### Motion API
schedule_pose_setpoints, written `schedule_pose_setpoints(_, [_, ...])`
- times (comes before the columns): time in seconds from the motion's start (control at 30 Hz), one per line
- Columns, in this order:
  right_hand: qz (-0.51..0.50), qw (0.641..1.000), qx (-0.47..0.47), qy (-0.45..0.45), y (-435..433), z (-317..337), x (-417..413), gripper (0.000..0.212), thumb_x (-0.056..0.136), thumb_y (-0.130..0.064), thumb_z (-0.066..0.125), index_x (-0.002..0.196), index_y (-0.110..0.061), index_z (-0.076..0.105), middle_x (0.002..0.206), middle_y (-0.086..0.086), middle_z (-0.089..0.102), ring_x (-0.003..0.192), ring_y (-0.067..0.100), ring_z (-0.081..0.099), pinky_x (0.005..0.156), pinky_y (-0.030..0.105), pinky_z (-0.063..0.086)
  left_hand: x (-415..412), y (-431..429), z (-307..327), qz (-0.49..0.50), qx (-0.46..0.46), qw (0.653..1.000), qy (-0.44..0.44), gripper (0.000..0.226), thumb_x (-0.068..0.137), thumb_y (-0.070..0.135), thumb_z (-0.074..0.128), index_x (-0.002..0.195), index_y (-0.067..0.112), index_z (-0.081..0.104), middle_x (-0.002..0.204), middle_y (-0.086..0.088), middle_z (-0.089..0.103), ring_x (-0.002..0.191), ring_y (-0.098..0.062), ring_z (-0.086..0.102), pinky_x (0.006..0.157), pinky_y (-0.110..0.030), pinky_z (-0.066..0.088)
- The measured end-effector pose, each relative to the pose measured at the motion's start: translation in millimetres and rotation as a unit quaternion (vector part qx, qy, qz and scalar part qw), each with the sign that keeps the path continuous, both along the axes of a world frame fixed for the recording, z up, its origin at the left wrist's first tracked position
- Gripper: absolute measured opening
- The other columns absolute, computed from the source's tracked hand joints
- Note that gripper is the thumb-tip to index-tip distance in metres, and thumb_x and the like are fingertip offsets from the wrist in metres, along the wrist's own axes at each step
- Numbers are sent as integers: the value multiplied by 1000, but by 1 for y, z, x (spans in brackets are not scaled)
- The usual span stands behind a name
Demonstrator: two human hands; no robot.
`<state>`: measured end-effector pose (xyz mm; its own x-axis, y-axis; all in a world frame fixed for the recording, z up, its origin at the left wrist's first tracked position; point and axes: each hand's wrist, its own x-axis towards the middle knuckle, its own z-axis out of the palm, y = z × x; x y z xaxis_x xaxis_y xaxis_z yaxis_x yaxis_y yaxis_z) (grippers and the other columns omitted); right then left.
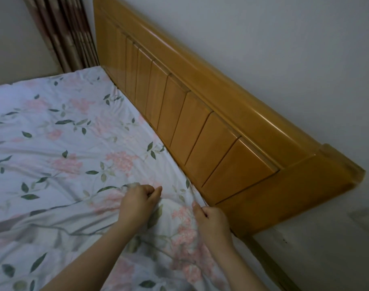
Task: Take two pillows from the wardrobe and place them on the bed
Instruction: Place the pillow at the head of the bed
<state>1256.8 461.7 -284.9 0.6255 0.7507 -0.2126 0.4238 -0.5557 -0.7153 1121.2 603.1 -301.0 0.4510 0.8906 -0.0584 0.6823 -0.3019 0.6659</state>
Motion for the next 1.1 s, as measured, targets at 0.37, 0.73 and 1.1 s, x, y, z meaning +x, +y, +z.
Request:
schedule_pose_setpoints(0.37, [-46, 996, 70, -11, 72, -30, 43, 52, 95, -38, 46, 45, -25, 41, 42, -4, 36, 39, 9, 34, 41, 20, 23, 89, 88, -27, -6, 46, 999, 6, 49, 91, 34, 50, 48, 13, 44, 46, -6, 46, 45, -18, 45, 43, -27, 26])
schedule_pose_setpoints(0.73, [83, 994, -18, 66, 102, -117, 52, 33, 95, -28, 49, 70, -7, 58, 66, 8, 57, 62, 16, 50, 54, 22, 35, 32, 74, -121, 126, -58, 990, 9, 18, 88, 32, 58, 91, 16, 64, 97, -4, 65, 90, -20, 59, 73, -28, 41])
schedule_pose_setpoints(1.1, [154, 959, -227, 77, 106, -219, 84, 52, 90, -32, 56, 136, -15, 43, 138, 7, 50, 125, 26, 48, 99, 36, 44, -33, 8, -224, 306, -223, 924, 58, 48, 85, 37, 62, 122, 9, 52, 122, -10, 58, 103, -25, 59, 86, -38, 49])
